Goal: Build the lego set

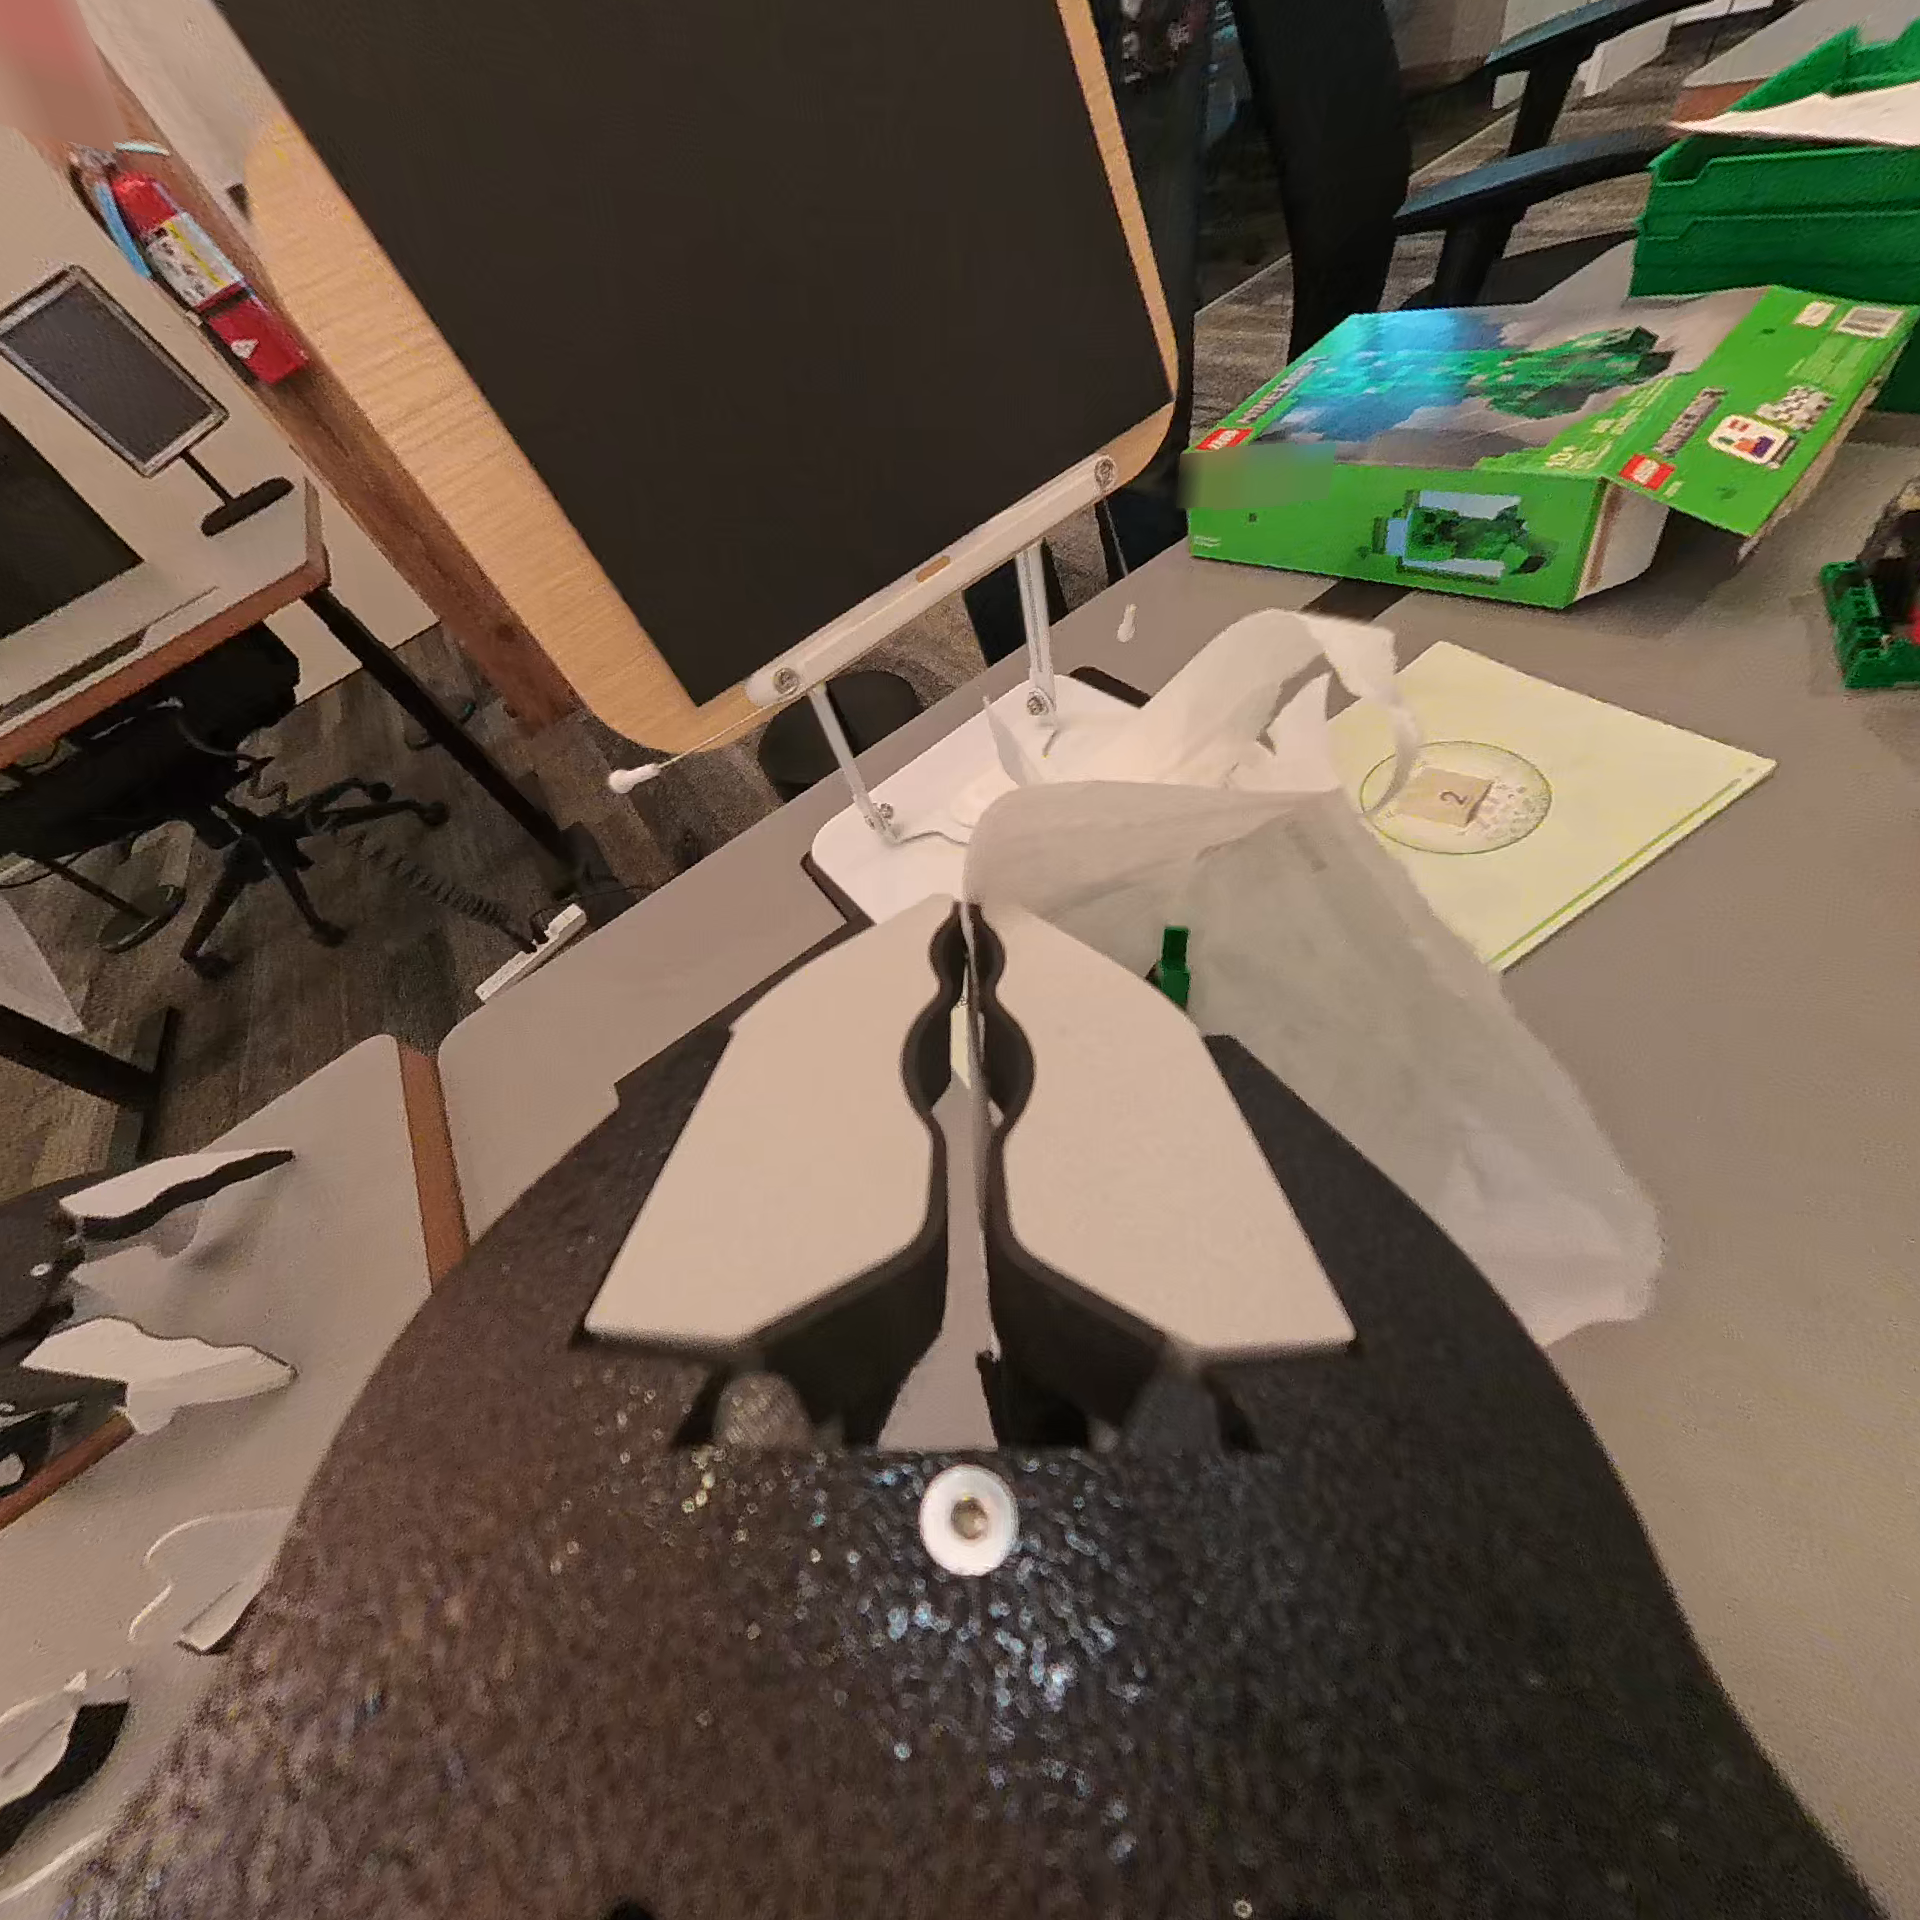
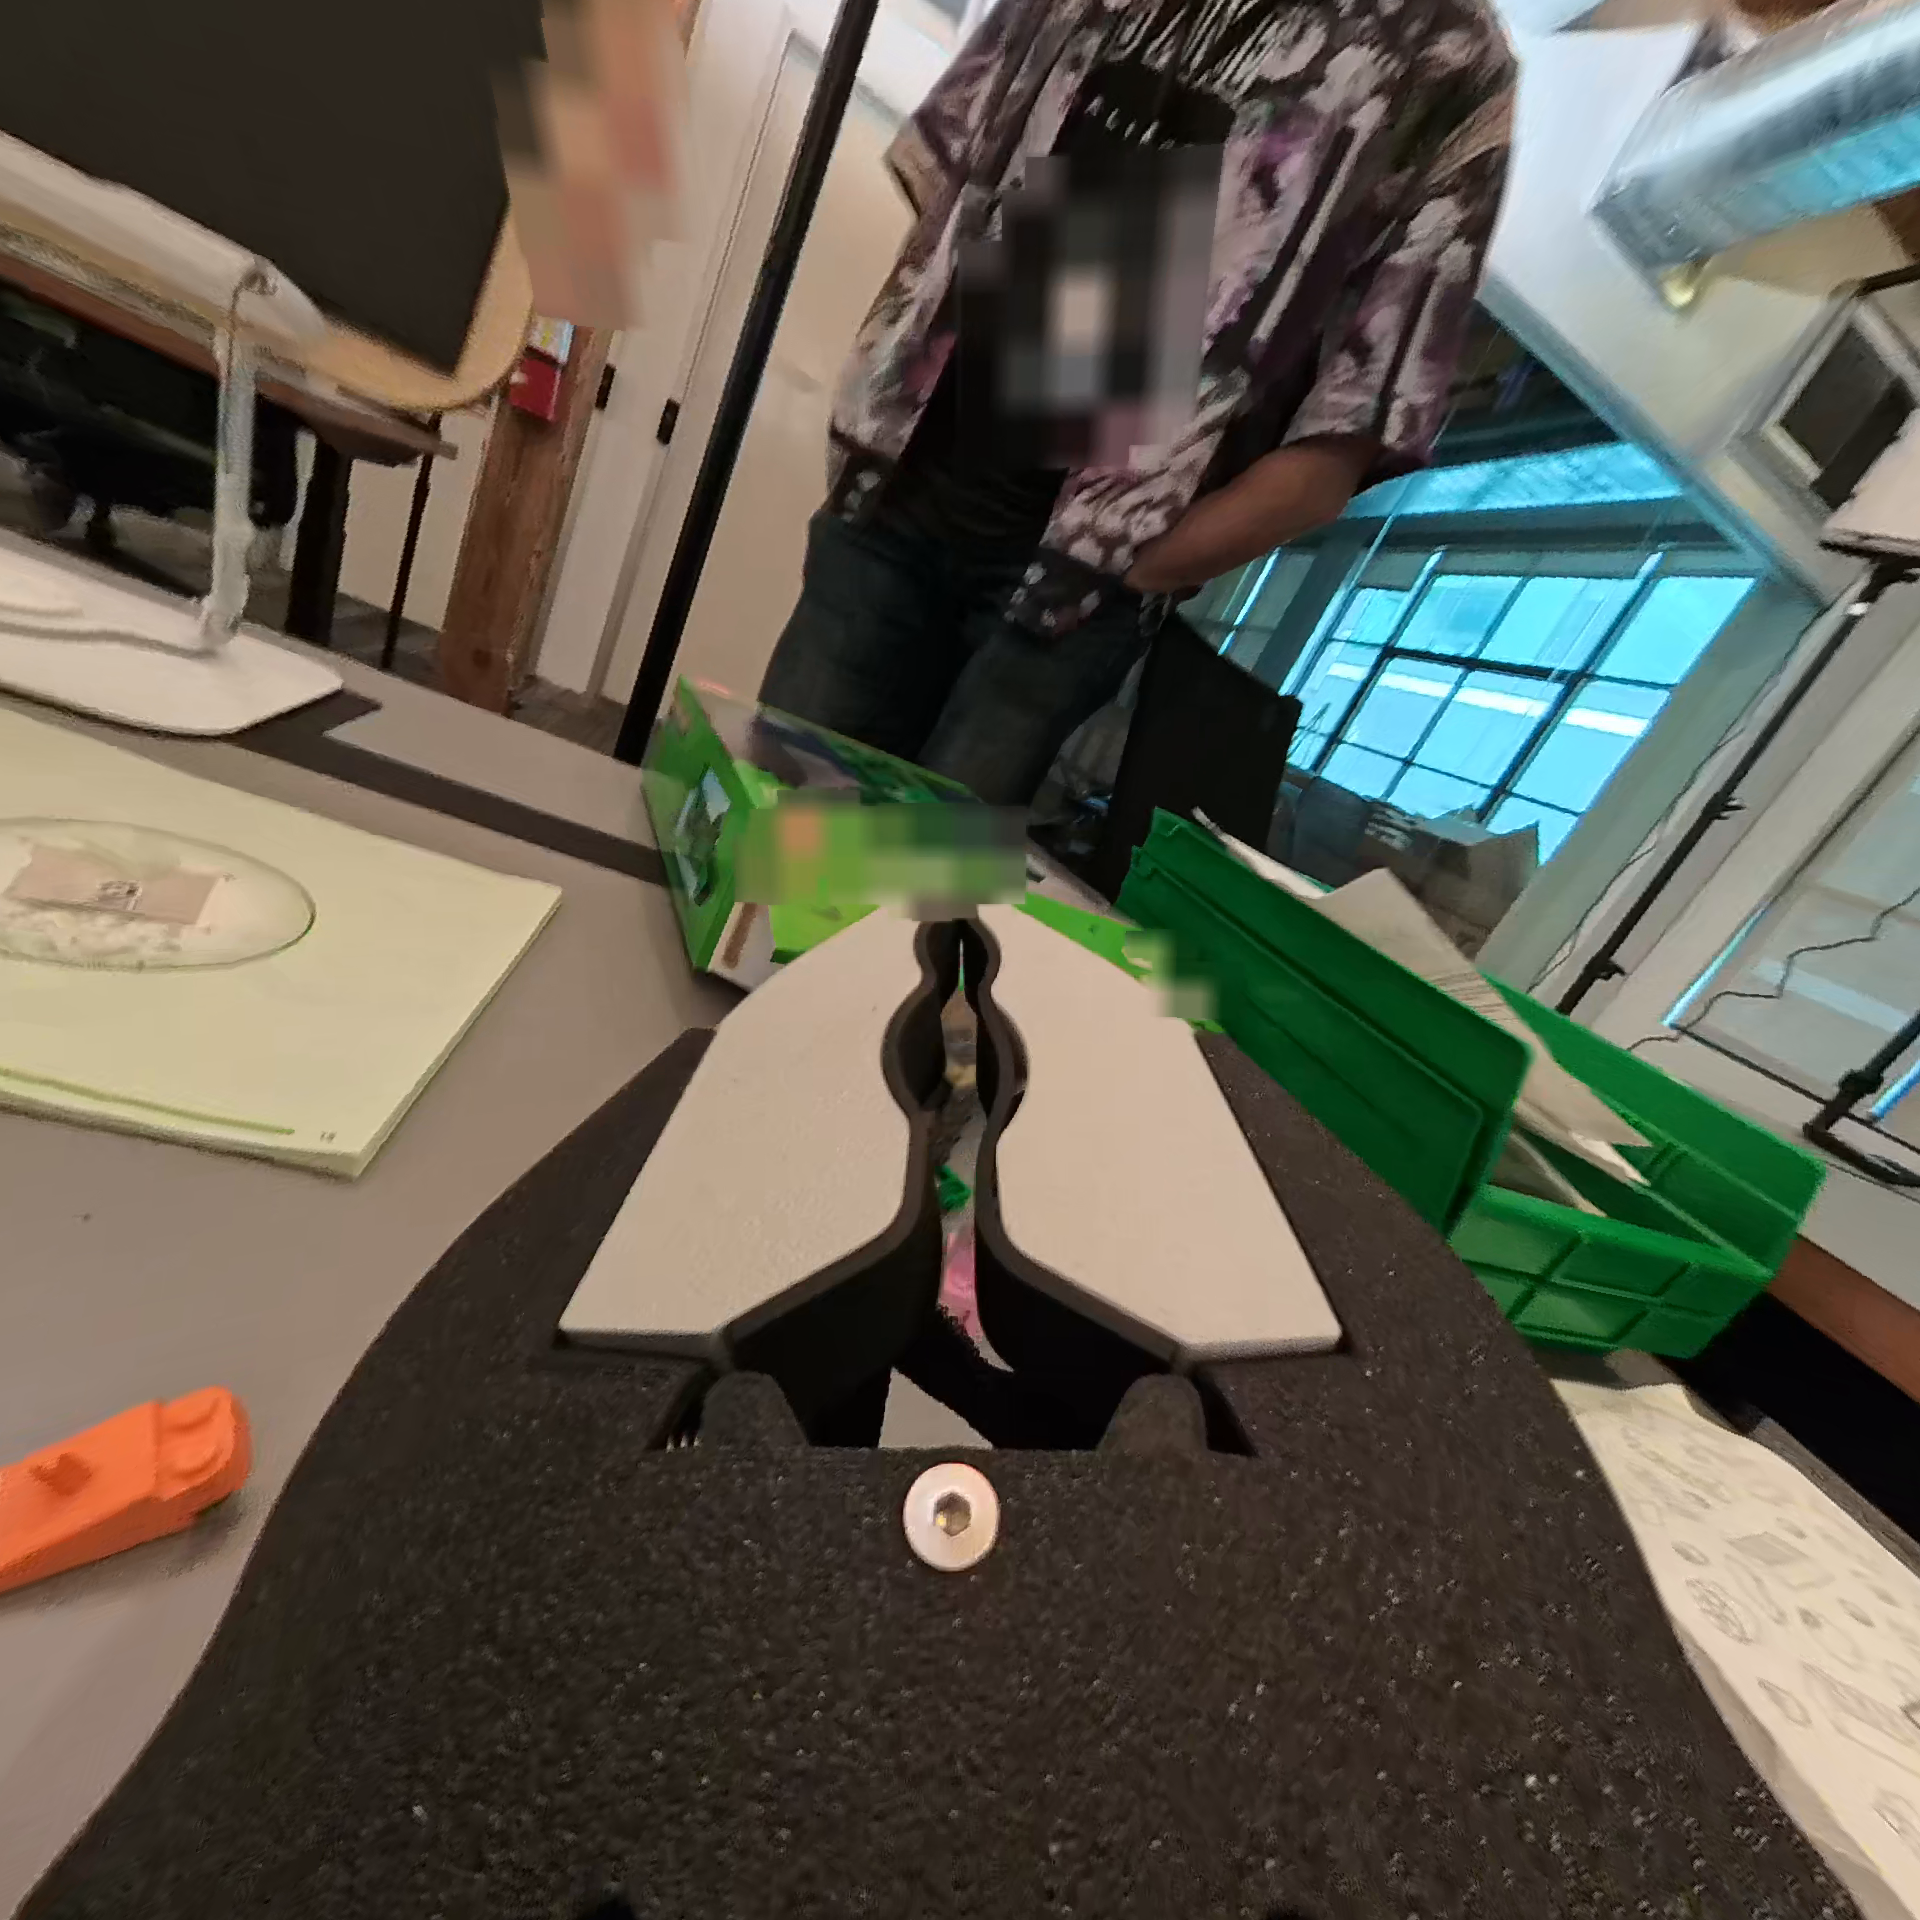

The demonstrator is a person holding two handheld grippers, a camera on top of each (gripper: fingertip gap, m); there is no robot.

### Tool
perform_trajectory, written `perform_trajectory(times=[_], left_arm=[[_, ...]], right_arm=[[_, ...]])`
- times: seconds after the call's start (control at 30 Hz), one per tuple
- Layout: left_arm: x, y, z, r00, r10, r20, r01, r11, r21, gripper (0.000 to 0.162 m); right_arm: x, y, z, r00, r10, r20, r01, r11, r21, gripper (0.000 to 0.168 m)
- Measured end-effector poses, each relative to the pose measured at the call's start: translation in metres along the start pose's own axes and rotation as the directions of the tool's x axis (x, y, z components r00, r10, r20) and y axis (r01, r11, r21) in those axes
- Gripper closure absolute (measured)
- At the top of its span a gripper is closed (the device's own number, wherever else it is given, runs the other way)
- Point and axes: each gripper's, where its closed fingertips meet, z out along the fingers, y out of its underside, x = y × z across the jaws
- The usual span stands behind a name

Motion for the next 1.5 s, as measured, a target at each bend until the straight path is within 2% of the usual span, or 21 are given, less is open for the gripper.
perform_trajectory(times=[0.1, 0.23, 0.4, 0.83, 1.13, 1.5], left_arm=[[-0.006, 0.001, -0.005, 1.0, -0.011, 0.015, 0.011, 1.0, 0.007, 0.162], [-0.012, 0.002, -0.008, 0.999, -0.022, 0.034, 0.022, 1.0, 0.009, 0.162], [-0.015, 0.007, -0.005, 0.999, -0.026, 0.045, 0.026, 1.0, -0.013, 0.162], [-0.008, 0.002, -0.004, 0.999, 0.002, 0.041, -0.002, 1.0, -0.011, 0.162], [-0.008, 0.003, -0.002, 0.999, 0.002, 0.038, -0.001, 1.0, -0.012, 0.162], [-0.005, 0.003, 0.001, 1.0, 0.009, 0.03, -0.008, 1.0, -0.019, 0.162]], right_arm=[[0.024, -0.009, -0.01, 0.994, 0.068, -0.085, -0.063, 0.996, 0.066, 0.168], [0.063, 0.003, -0.022, 0.964, 0.179, -0.194, -0.168, 0.983, 0.071, 0.168], [0.084, 0.014, -0.028, 0.936, 0.257, -0.241, -0.248, 0.966, 0.068, 0.168], [0.064, 0.022, -0.018, 0.954, 0.254, -0.156, -0.259, 0.966, -0.006, 0.168], [0.063, 0.026, -0.017, 0.949, 0.279, -0.147, -0.286, 0.958, -0.023, 0.168], [0.046, 0.033, -0.01, 0.979, 0.181, -0.093, -0.191, 0.975, -0.113, 0.168]])
